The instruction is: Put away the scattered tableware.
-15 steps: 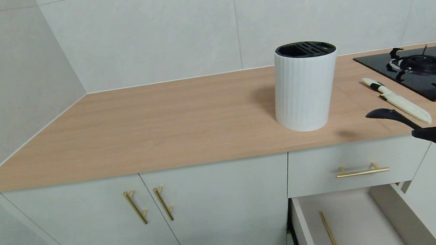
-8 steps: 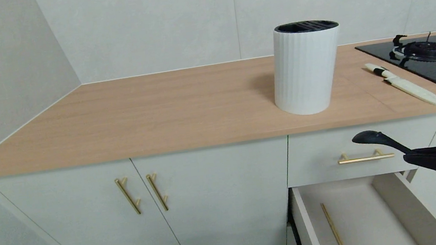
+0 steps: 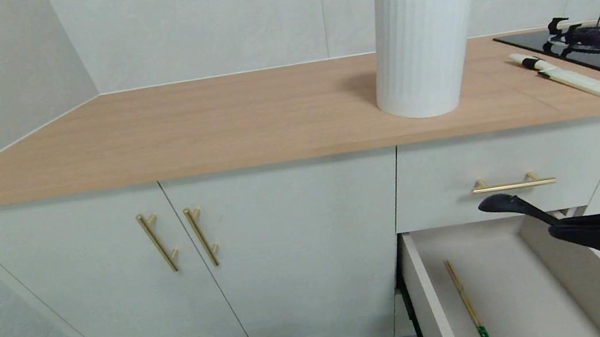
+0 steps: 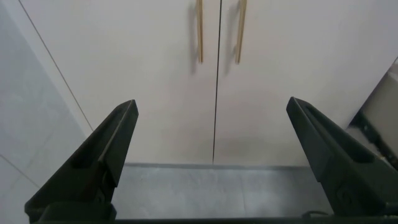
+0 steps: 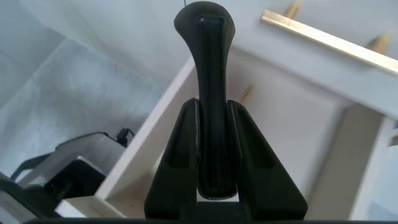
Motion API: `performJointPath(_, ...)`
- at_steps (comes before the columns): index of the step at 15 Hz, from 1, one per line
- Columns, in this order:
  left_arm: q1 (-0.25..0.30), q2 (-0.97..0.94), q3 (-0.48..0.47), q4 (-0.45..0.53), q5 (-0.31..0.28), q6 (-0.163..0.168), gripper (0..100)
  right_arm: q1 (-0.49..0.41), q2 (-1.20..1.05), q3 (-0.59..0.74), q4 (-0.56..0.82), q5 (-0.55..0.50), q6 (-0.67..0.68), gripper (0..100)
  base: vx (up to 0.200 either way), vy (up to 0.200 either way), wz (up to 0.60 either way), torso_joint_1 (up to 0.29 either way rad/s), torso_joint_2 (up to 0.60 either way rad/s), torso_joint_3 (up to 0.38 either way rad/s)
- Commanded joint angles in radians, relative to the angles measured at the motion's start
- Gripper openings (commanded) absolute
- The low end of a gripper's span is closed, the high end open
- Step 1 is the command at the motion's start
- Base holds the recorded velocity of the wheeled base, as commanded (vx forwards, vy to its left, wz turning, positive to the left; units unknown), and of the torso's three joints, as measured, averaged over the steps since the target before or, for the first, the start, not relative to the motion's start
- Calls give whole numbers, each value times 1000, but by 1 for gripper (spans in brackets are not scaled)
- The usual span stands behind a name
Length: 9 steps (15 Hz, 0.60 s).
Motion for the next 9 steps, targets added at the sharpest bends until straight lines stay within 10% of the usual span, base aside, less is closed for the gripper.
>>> performJointPath(1, 0, 0, 0, -1, 0, 1, 100, 1, 25, 4, -1, 0, -10, 0, 0, 0, 0, -115, 452, 325)
performJointPath(9, 0, 0, 0, -1, 0, -1, 100, 1, 86, 5, -27, -4, -16, 0, 0, 0, 0, -42, 199, 150)
